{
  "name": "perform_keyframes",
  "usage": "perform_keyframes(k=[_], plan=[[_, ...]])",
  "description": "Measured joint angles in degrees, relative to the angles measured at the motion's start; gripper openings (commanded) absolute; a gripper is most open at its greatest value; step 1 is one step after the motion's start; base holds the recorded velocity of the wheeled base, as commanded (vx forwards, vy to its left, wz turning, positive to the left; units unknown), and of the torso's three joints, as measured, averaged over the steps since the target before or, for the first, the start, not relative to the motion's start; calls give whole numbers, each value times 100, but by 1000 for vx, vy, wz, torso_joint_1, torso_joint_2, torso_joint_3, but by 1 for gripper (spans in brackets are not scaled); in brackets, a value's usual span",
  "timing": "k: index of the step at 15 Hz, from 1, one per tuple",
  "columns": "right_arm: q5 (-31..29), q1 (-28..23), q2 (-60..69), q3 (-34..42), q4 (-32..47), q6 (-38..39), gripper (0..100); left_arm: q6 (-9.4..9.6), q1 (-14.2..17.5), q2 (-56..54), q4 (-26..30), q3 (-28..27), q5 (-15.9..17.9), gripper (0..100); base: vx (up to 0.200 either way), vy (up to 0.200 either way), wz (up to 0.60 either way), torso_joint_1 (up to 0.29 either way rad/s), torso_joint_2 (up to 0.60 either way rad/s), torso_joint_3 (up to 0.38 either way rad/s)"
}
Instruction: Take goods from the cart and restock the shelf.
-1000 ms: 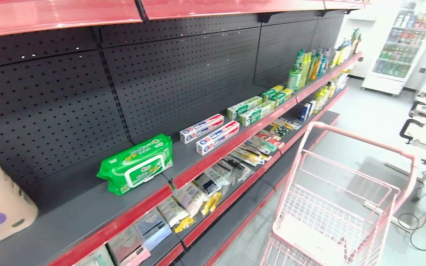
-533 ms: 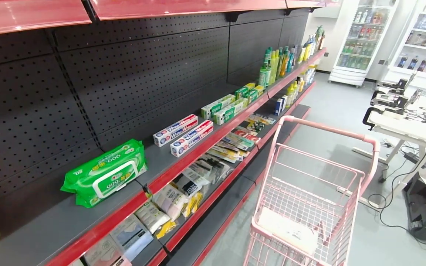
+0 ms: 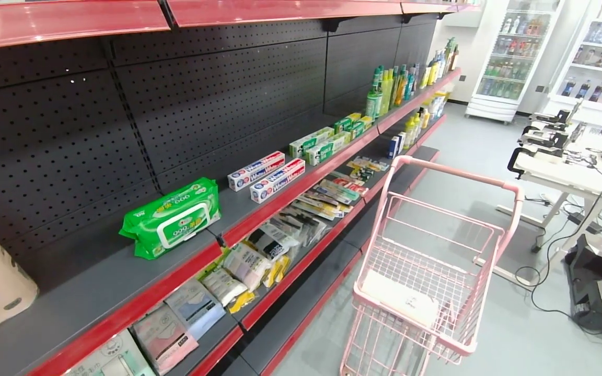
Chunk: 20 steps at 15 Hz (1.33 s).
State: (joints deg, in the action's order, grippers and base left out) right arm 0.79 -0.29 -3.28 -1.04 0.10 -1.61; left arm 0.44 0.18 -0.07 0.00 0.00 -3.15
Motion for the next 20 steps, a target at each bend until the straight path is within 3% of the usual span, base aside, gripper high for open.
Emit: perform_keyframes(k=[3, 8, 15, 20], plan=[[-68, -39, -809, -824, -80, 245, 100, 0, -5, 0, 0, 0, 2, 100, 0, 0, 0, 0, 0, 0], [315, -44, -4051, -2209, -364, 41, 100, 0, -2, 0, 0, 0, 0, 100, 0, 0, 0, 0, 0, 0], [1073, -80, -9013, -3612, -885, -2427, 100, 0, -2, 0, 0, 0, 0, 100, 0, 0, 0, 0, 0, 0], [1143, 764, -11045, -4843, -995, -3607, 100, 0, -2, 0, 0, 0, 0, 100, 0, 0, 0, 0, 0, 0]])
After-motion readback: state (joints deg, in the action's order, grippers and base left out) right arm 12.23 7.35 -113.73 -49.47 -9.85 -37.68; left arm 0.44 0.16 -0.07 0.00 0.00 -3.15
